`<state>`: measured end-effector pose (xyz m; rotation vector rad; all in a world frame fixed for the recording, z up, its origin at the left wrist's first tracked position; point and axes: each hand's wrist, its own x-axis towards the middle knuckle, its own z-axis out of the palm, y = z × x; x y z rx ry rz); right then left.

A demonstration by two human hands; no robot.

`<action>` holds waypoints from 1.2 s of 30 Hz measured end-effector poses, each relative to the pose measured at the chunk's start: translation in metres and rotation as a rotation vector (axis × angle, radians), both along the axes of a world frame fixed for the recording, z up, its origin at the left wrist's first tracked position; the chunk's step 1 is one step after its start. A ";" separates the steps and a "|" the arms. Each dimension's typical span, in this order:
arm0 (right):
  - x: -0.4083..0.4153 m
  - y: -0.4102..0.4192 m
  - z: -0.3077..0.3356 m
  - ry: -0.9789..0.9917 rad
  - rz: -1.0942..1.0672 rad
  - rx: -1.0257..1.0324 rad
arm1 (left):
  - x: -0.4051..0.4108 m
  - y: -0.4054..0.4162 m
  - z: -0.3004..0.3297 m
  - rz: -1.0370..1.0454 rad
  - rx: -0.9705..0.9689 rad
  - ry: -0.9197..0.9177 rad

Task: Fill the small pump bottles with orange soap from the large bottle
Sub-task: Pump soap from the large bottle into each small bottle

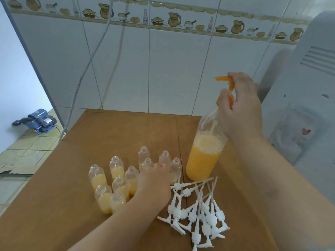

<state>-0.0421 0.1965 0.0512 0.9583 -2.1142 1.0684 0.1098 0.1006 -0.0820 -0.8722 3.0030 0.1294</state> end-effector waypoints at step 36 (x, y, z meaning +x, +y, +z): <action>-0.016 0.007 0.011 0.049 0.086 0.126 | -0.059 -0.031 0.136 -0.282 0.590 0.564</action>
